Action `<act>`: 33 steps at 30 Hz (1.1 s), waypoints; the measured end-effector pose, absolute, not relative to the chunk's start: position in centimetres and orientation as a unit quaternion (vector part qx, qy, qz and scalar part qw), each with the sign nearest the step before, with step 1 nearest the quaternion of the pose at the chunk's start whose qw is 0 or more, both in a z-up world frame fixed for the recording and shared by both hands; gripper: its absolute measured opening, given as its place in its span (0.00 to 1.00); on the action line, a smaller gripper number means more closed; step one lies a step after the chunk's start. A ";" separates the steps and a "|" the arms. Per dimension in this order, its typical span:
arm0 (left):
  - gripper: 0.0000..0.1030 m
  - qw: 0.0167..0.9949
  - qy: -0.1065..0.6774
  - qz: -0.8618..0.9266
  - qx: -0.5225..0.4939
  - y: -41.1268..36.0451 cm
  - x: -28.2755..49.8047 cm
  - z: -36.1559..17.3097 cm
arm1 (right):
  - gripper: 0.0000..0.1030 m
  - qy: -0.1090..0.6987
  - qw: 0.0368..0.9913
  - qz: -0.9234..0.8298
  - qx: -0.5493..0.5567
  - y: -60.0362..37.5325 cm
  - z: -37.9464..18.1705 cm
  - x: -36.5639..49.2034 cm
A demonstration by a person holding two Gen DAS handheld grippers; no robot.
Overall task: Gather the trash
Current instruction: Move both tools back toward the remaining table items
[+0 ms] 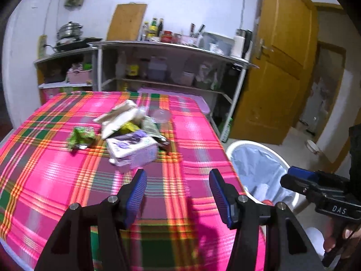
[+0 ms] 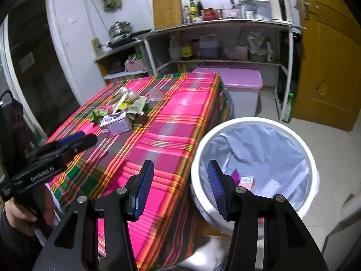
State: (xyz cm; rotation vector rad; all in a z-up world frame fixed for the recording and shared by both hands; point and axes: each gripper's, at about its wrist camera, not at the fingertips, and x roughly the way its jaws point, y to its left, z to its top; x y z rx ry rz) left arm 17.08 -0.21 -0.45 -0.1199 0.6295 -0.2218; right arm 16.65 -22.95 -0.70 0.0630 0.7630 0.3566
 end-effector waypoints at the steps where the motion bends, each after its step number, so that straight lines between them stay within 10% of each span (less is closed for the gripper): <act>1: 0.55 0.944 0.306 -0.106 -0.059 0.1 17.1 -0.4 | 0.49 0.372 0.911 0.175 0.027 -22.6 -0.7 16.8; 33: 0.67 0.937 0.329 -0.071 -0.090 8.2 22.7 -1.5 | 0.49 0.416 0.877 0.239 -0.035 -13.0 -3.1 26.8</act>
